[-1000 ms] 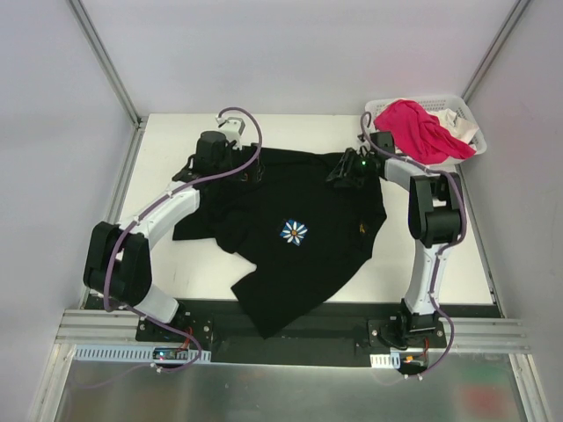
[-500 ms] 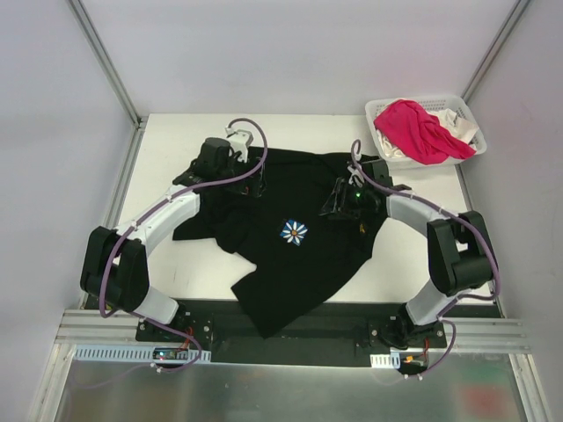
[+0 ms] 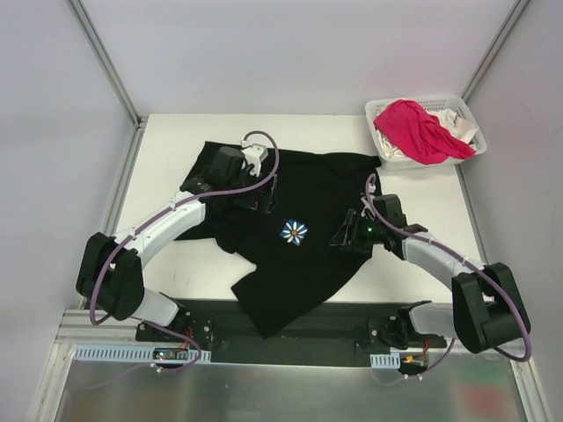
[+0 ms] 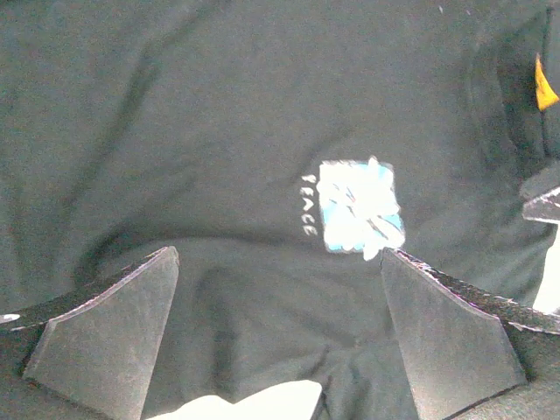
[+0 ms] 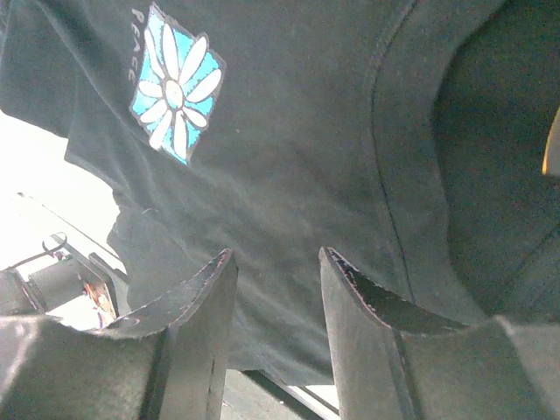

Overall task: Fold and stack the t-shirts
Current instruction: Flatten out the tshirt

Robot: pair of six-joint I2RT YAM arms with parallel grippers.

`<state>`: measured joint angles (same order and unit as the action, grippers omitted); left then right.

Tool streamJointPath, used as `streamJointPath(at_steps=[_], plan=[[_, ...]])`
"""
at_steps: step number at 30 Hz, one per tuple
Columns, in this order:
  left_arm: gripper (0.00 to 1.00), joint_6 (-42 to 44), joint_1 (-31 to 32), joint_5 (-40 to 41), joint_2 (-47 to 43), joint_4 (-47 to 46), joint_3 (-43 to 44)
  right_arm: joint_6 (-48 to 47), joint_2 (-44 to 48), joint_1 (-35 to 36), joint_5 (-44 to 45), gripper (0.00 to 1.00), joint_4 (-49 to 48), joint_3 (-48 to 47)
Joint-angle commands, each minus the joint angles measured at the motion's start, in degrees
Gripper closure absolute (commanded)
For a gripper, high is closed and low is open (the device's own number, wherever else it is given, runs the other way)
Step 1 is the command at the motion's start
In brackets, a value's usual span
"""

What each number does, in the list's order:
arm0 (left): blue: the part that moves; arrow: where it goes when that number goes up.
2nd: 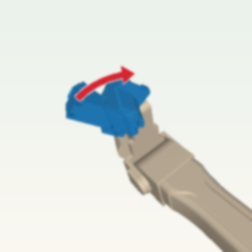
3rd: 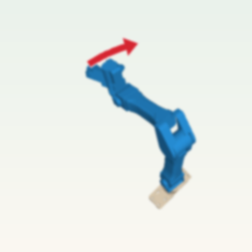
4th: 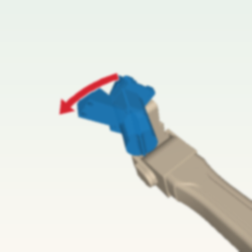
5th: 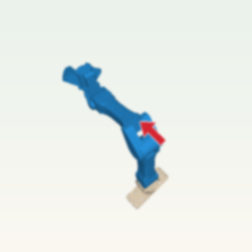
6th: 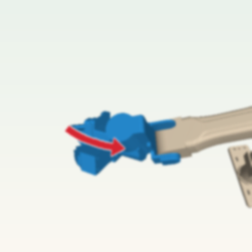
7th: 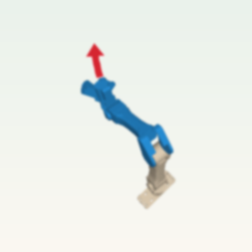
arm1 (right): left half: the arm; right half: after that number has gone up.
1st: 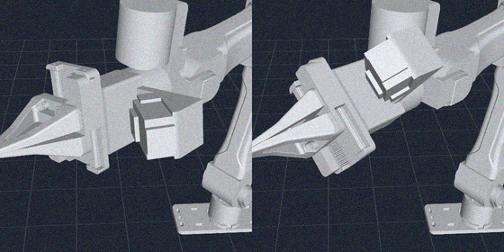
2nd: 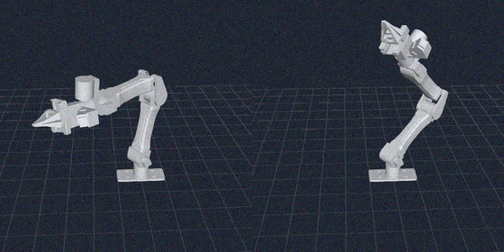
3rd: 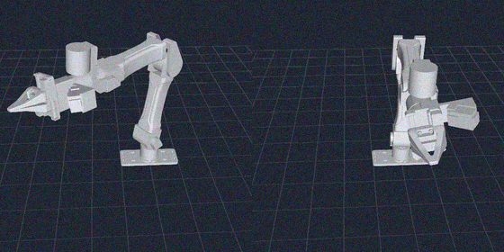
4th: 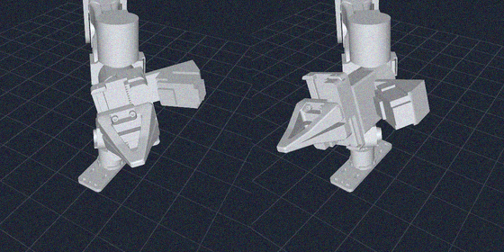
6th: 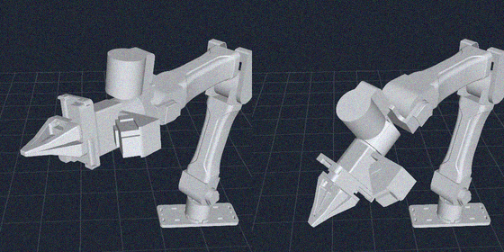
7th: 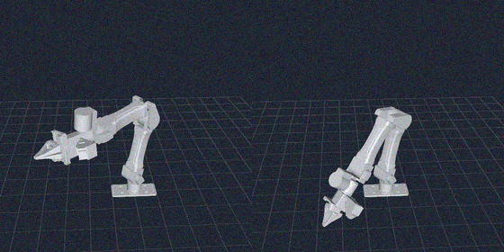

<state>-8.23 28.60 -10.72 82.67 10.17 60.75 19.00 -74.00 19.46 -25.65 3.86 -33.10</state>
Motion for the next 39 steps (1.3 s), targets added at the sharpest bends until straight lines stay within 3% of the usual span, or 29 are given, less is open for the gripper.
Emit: streamJointPath(at_steps=[1, 8, 27, 39], plan=[[0.01, -2.23, 3.03, -0.97, -2.08, 8.60, 0.24, 1.83, 4.47, 0.84, 1.57, 0.54, -1.75, 2.42], [0.01, 0.23, 6.20, 2.72, 2.22, 21.80, 5.60, 2.17, 7.02, 0.84, 3.59, 0.50, -0.17, 3.22], [0.01, 5.07, 8.14, 3.16, 3.55, 25.24, 7.28, 14.48, 0.77, 1.98, 5.70, 0.46, -13.61, 8.93], [0.01, 4.98, 8.31, 3.95, 0.65, 25.51, 9.30, 16.68, 10.63, 0.75, 19.58, 0.46, -1.31, 8.14]])
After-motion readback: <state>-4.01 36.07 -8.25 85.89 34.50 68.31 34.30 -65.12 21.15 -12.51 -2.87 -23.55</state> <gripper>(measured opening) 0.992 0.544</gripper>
